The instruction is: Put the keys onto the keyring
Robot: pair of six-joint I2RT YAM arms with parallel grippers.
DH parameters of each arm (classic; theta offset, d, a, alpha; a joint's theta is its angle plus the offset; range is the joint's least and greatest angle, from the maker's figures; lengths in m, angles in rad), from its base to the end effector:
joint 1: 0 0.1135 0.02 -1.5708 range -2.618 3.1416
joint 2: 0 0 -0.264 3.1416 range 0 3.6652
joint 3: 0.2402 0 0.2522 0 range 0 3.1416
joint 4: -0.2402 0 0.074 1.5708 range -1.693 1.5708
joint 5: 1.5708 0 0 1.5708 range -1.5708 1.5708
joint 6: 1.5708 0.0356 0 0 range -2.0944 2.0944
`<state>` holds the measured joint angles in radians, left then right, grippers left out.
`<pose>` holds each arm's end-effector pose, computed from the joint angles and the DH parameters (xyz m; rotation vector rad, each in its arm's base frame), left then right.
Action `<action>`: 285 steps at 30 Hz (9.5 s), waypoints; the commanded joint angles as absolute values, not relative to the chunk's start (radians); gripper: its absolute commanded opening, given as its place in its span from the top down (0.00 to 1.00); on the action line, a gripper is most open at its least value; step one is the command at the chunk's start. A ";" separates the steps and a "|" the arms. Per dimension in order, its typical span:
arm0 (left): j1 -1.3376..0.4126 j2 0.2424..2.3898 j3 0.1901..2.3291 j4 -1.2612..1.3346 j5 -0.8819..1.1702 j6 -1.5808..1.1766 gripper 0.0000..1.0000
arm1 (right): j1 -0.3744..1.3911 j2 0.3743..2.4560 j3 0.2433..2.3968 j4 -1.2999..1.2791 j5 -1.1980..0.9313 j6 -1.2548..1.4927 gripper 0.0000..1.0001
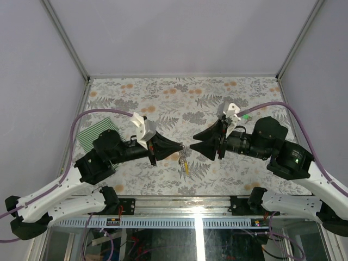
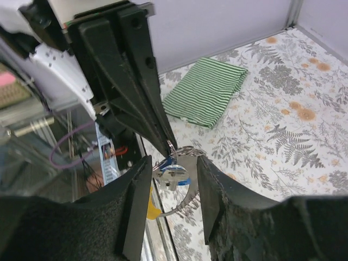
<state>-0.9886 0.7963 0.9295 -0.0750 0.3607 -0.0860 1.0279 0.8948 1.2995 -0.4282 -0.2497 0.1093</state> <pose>0.0870 -0.1550 0.4004 0.9741 1.3023 -1.1164 0.0776 0.1457 0.4685 -0.9349 1.4230 1.0675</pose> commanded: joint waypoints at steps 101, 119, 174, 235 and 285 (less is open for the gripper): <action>-0.990 0.747 0.905 0.166 0.334 -0.164 1.00 | 1.035 0.701 0.979 0.035 -0.158 0.160 0.53; -0.989 0.879 0.910 0.313 0.426 -0.221 1.00 | 1.035 0.736 1.035 -0.116 -0.310 0.014 0.50; -0.990 0.793 0.925 0.249 0.575 -0.218 1.00 | 1.036 0.767 0.977 0.115 -0.547 0.089 0.77; -0.990 0.870 0.981 0.000 0.533 -0.132 0.71 | 1.035 1.277 1.874 -1.149 -0.393 -0.234 1.00; -0.989 0.733 0.823 0.260 0.311 -0.251 1.00 | 1.036 0.808 1.132 -0.052 -0.085 0.508 0.54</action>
<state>-0.9878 0.7628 0.8295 0.1169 0.3599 -0.2199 1.0298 0.8715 1.2560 -0.4206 -0.1532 0.2432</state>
